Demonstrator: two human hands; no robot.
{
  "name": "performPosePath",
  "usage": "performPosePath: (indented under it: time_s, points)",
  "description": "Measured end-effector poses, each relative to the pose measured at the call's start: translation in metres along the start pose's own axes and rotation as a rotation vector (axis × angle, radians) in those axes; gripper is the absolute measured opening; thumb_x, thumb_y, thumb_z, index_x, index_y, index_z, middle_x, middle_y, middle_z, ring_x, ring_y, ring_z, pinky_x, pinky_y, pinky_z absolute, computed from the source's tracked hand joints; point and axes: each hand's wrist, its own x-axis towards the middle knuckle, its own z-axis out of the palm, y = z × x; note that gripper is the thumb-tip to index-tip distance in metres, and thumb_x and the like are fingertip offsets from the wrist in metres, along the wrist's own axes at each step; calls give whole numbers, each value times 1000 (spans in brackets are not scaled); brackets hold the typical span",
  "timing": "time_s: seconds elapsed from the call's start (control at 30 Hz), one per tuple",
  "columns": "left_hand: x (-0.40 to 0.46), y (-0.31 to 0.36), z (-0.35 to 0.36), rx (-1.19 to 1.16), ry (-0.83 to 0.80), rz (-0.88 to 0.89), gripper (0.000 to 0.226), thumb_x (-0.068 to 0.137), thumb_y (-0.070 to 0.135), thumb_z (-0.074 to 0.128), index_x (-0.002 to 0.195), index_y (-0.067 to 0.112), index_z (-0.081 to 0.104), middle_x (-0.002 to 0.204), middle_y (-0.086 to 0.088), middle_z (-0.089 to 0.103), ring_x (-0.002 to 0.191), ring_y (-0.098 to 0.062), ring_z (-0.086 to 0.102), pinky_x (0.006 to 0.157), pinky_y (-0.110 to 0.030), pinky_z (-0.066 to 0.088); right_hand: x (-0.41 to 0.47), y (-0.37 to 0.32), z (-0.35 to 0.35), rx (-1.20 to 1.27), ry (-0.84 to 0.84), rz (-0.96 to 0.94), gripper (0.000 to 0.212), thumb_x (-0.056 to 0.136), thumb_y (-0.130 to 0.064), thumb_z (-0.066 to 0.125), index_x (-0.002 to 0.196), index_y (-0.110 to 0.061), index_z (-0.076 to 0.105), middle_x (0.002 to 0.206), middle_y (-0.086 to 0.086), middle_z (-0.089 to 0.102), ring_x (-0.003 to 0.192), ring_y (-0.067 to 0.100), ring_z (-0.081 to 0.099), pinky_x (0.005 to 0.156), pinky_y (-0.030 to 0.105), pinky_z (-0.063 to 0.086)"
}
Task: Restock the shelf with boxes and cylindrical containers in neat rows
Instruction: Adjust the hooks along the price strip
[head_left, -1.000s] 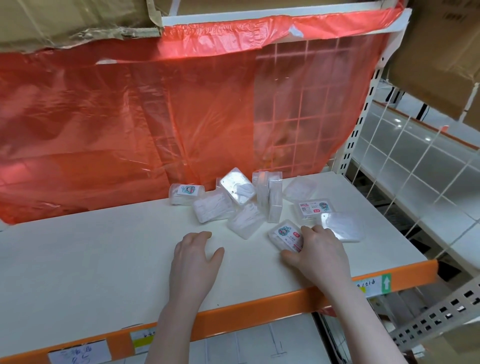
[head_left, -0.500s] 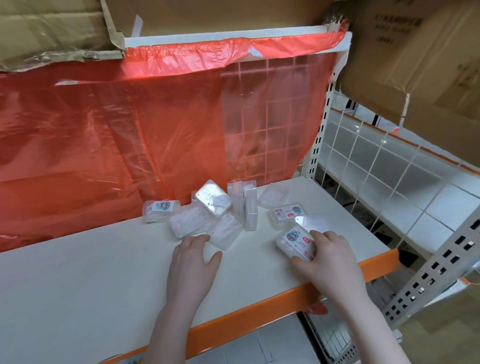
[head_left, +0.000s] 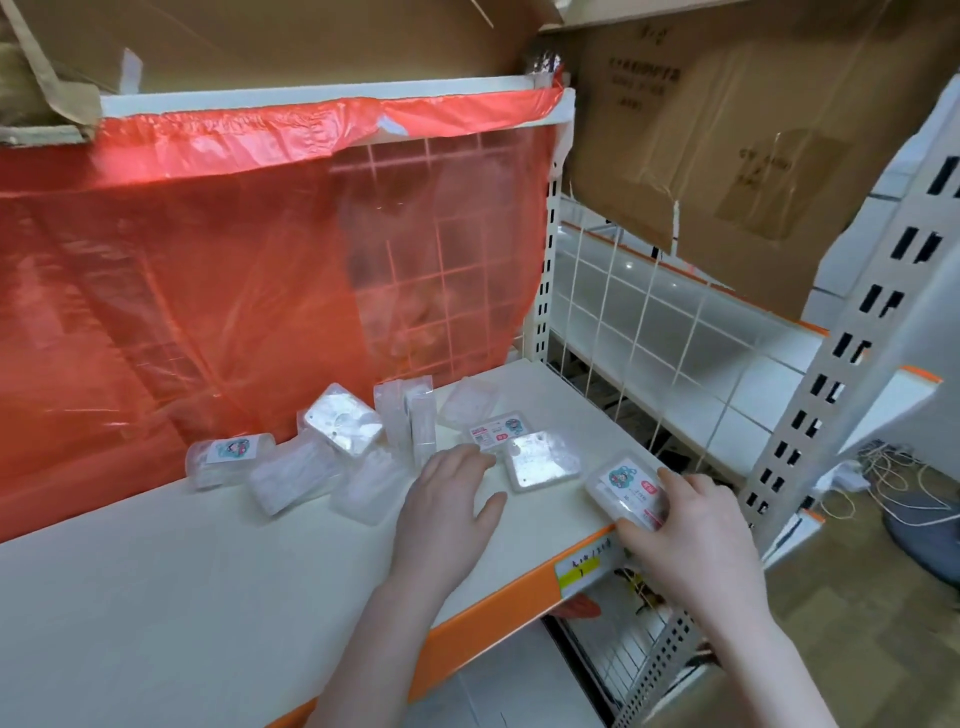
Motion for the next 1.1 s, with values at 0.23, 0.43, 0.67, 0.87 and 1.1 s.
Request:
performPosePath:
  time_s: [0.23,0.43,0.67,0.87,1.1]
  points:
    - [36,12,30,148,-154,159,47,96,36,45,141,25,39,154,6,25,142,-11,17,111,-21,12,4,17,-5,1,6,15,71,78,-45,59,139,-15,39,121,3,50,110,21,42,89,30,36]
    - [50,10,50,217,-171,217,58,90,39,55,142,24,36,155,5,24,143,-13,18,112,-23,9,9,25,-6,10,18,1,68,80,-46,58,138,-14,40,118,4,51,110,21,43,89,30,36]
    - [61,10,56,302,-100,210,51,49,17,80,99,18,67,106,0,66,94,-23,65,81,-30,51,15,26,-4,20,11,9,64,78,-43,61,132,-13,46,113,5,53,107,24,44,87,33,37]
    - [62,24,44,455,-236,186,41,79,31,54,118,17,53,112,-3,62,101,-27,54,89,-30,33,16,27,-3,30,10,3,64,76,-40,63,131,-12,48,109,6,55,105,24,45,86,33,39]
    - [36,22,28,354,-264,142,44,81,38,50,121,21,54,116,2,62,105,-23,55,84,-28,41,17,26,-1,51,14,-3,59,76,-40,62,127,-12,50,109,5,54,104,22,44,82,33,40]
